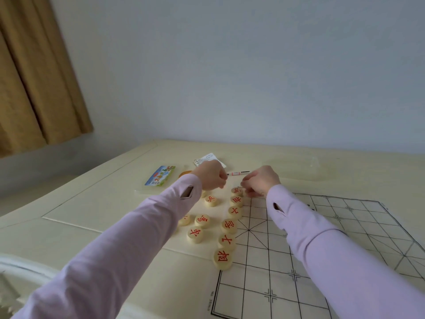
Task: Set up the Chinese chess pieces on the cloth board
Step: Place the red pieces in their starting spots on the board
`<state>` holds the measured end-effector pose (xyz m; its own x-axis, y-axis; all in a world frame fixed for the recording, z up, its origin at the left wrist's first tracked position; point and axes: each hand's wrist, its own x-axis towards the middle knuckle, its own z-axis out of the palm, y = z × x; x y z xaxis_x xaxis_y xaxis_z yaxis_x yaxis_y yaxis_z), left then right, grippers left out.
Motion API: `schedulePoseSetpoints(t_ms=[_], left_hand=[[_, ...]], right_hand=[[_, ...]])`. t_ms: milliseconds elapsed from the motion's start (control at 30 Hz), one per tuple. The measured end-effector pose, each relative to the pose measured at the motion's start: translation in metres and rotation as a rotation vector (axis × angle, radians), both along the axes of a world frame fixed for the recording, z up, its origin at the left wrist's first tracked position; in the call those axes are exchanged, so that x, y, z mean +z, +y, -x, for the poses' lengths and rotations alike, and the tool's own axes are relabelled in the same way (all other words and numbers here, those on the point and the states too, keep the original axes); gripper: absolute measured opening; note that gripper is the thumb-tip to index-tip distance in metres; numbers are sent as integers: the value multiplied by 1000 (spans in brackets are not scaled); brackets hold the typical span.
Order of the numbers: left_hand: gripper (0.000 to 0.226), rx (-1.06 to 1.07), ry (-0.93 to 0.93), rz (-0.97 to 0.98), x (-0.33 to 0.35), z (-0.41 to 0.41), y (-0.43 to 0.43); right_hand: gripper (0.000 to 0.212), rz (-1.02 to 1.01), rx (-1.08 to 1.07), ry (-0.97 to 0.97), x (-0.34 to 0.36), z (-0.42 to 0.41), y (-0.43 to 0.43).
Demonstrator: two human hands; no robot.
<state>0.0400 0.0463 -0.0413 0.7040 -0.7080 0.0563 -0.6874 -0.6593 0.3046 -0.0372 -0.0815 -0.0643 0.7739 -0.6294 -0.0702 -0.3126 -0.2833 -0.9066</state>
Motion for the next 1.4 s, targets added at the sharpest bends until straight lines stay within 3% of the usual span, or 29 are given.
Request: schedulePoseSetpoints(t_ms=[300, 733, 1200, 1400], left_hand=[[23, 128, -58, 123, 15, 4, 76], [21, 221, 6, 126, 12, 10, 134], [31, 114, 100, 57, -10, 34, 93], [50, 159, 82, -118, -8, 40, 77]], right_hand=[[9, -24, 65, -170, 18, 23, 37], [10, -45, 180, -180, 10, 31, 68], [8, -5, 175, -214, 11, 36, 73], [8, 18, 153, -207, 10, 39, 67]])
